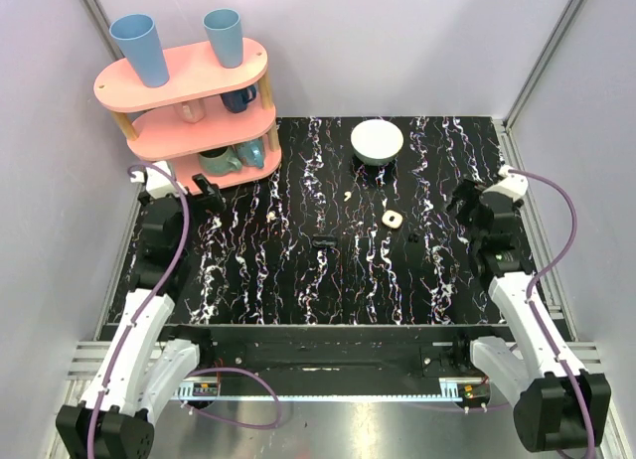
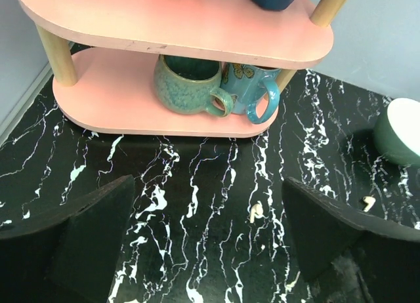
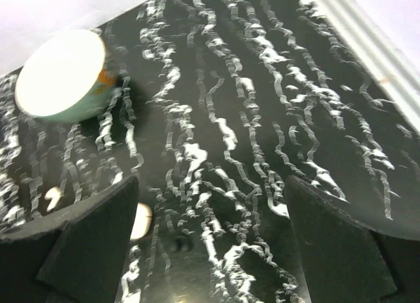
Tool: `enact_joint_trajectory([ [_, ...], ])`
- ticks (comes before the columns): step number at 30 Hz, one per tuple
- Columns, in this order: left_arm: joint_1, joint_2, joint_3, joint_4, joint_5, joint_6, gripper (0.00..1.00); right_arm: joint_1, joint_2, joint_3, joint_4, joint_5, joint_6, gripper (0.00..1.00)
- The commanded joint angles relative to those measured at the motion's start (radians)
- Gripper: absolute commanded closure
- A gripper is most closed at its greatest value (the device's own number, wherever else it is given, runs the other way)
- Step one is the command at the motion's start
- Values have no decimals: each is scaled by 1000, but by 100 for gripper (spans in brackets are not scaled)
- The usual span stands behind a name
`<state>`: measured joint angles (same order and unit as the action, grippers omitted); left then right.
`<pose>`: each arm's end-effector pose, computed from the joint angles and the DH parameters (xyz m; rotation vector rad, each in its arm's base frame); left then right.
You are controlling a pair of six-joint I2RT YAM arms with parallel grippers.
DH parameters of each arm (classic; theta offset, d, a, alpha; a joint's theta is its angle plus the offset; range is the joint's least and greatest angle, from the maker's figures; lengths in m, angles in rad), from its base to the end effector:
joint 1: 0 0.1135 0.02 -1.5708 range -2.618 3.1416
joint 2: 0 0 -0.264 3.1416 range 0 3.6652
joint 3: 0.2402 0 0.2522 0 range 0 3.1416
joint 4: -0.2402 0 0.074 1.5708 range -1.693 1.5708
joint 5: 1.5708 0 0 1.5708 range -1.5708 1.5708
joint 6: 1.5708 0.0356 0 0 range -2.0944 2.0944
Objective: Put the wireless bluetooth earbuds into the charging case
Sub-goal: Move the charging case to the center of the board.
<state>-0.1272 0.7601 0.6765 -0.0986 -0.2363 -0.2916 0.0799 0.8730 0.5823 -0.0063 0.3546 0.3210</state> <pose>0.1842 -0.0152 0.3150 -0.3143 1.7204 -0.0991 0.2053 0.0040 0.2716 0.4617 1.7906 -0.0519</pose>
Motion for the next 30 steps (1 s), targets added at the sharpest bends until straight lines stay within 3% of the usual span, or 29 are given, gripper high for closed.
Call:
enact_joint_trajectory([
  [1, 1, -51, 99, -79, -52, -90, 1, 6, 5, 161, -142, -255, 62, 0],
  [5, -11, -28, 201, -242, 104, -9, 1, 4, -55, 107, -35, -425, 53, 0],
  [8, -28, -28, 210, -285, 29, -41, 1, 6, -57, 96, -38, -416, 50, 0],
  [12, -37, -28, 204, -315, 106, 118, 1, 4, 10, 149, -122, -372, 23, 0],
  [30, -42, -8, 170, -339, 230, 2, 1, 4, 214, 234, -199, -464, 47, 0],
])
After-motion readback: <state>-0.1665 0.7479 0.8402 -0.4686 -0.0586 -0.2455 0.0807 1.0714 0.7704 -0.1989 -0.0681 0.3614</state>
